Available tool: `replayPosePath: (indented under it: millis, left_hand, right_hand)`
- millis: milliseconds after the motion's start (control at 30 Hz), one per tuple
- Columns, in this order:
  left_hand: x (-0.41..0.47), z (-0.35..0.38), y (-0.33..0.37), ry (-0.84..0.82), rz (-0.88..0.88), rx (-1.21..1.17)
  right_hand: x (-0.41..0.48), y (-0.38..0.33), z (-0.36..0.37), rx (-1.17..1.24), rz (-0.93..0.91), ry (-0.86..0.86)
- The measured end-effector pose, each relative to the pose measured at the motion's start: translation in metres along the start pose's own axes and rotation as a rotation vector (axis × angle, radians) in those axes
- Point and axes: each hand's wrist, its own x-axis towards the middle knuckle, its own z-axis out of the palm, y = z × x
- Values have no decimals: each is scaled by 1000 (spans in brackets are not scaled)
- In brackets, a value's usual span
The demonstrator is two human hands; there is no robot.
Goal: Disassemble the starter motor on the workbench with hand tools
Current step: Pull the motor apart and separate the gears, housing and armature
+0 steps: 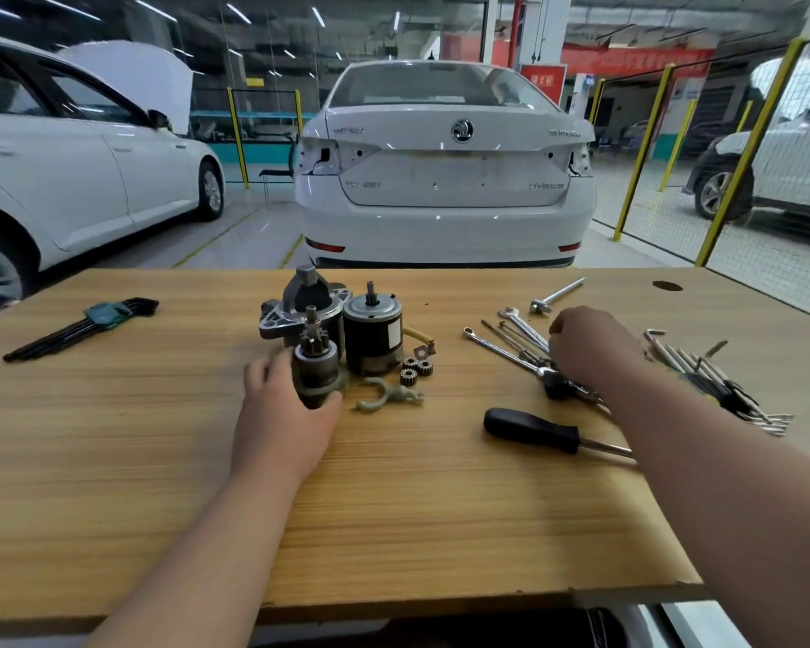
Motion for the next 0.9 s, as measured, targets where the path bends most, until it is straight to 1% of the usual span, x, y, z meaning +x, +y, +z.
replayPosePath:
  millis: [167, 267, 400, 600, 667, 767, 900]
  left_hand:
    - [0, 1, 2, -96, 56, 11]
    - [-1, 1, 1, -144, 76, 28]
    - [1, 2, 0, -152, 90, 47]
    - [0, 4, 0, -154, 102, 114]
    - [1, 4, 0, -149, 105, 122]
    - [0, 5, 0, -150, 109, 136]
    - [-1, 5, 0, -143, 116, 136]
  right_hand:
    - [17, -13, 18, -103, -96, -105]
    - [27, -24, 25, -212, -78, -158]
    - [41, -33, 25, -332, -66, -200]
    - [47, -40, 34, -480, -125, -222]
    - [48, -42, 37, -490, -130, -230]
    - [50, -41, 41, -490, -153, -196]
    - [50, -39, 39, -481, -173, -234]
